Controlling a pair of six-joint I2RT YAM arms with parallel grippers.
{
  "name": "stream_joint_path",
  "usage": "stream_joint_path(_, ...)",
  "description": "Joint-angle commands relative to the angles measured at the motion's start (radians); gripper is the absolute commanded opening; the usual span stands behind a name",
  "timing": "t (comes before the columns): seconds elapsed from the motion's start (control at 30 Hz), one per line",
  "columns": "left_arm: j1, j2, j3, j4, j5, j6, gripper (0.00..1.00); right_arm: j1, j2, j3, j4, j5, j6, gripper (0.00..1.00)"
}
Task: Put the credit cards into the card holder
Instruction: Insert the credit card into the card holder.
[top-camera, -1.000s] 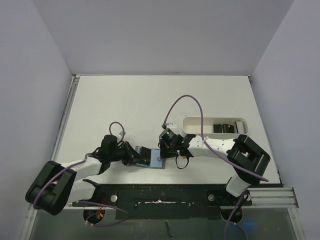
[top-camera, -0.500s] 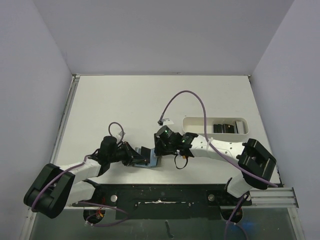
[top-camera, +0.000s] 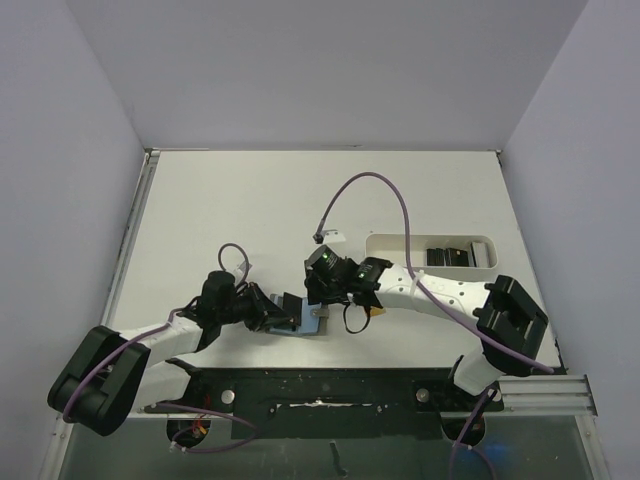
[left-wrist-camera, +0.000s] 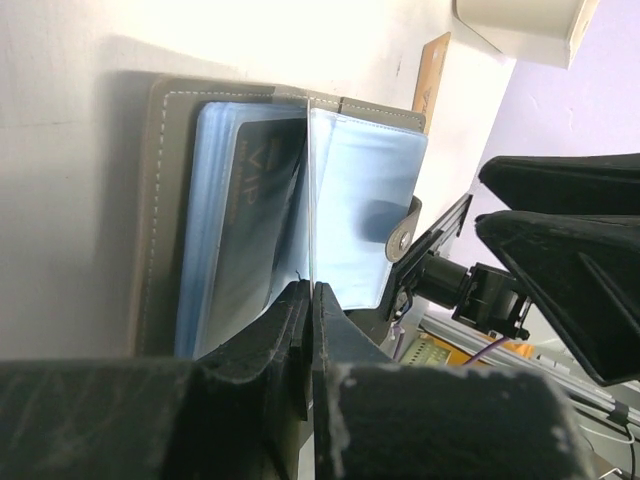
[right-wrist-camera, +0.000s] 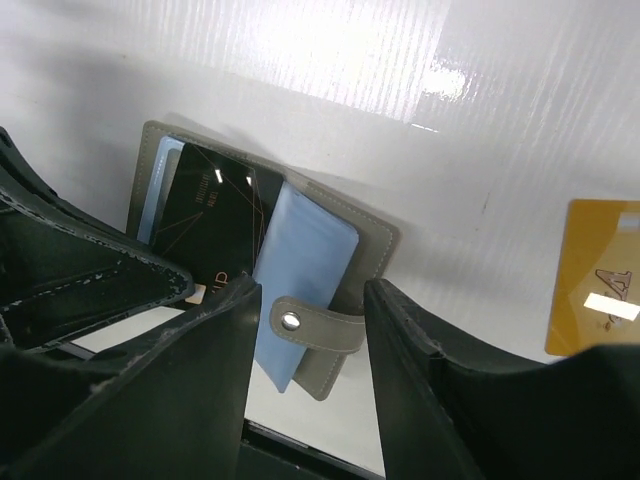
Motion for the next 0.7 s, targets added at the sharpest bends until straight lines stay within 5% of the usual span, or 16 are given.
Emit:
stream_joint_path(0.0, -0.009, 0.0, 0.039, 0.041, -0.005, 0.016, 0.0, 0.017, -0.036, 0.052, -0.041, 0.079, 0.021, 0.46)
stream_joint_path(0.67, -0.013, -0.012, 0.011, 0.061, 0.023, 0.024, 0.0, 0.011, 0.097, -0.099, 0.121, -0.005, 0.031, 0.17)
